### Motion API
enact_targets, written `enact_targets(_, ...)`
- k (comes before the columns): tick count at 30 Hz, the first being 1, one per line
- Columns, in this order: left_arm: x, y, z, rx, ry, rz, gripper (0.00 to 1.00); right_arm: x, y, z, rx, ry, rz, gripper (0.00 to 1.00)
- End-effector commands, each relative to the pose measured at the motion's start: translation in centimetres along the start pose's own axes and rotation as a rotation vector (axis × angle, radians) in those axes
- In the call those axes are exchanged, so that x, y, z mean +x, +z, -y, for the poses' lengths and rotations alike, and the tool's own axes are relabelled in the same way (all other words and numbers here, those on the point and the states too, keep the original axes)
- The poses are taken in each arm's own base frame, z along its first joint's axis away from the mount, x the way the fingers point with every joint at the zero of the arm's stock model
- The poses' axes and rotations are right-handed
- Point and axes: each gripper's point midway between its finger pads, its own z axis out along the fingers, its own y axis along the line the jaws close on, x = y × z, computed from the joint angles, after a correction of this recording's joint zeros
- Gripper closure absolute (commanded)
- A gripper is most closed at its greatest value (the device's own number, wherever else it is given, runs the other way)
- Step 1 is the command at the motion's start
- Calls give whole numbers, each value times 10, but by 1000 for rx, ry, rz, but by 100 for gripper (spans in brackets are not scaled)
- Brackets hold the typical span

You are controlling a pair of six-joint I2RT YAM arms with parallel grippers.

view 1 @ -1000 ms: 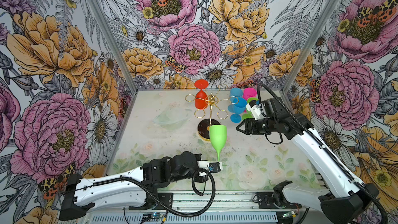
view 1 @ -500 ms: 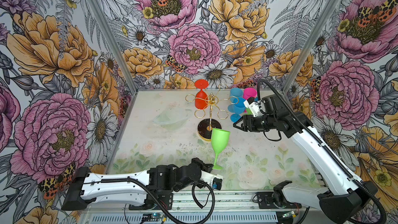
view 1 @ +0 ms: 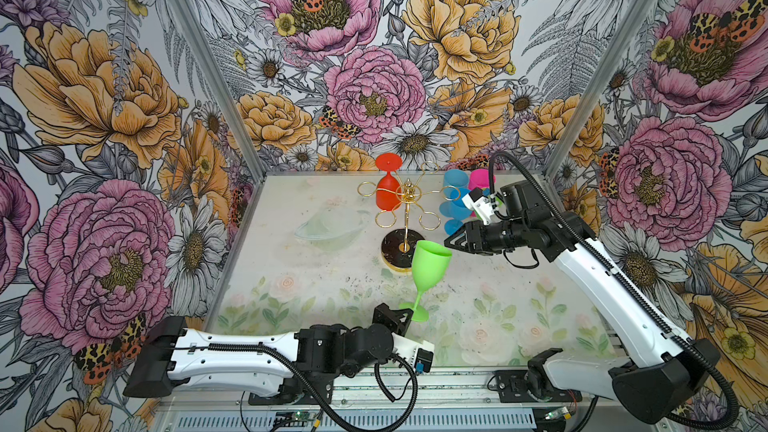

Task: Take the wine glass off the wine glass rack
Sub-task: 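Grasp the green glass's bowl with the right gripper from the left gripper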

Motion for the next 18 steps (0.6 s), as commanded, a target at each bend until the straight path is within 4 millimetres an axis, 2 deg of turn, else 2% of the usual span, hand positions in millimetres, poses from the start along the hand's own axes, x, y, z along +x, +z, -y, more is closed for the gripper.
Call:
enact_targets(1,3,2,-10,-71,46,-37,100,-6,-2,-11,-55,-28,9,55)
enact_targets(6,5,3,-11,-105,93,-63,100,-4,1,-12,-69,-23,-5,60)
enact_targets(14,7,3,-16,-130,107,-91,100,1,9,-10,-81,-11,-41,62)
enact_targets(18,8,4,-17,-141,114,-100,100,3,11,-12,-90,-15,-53,67)
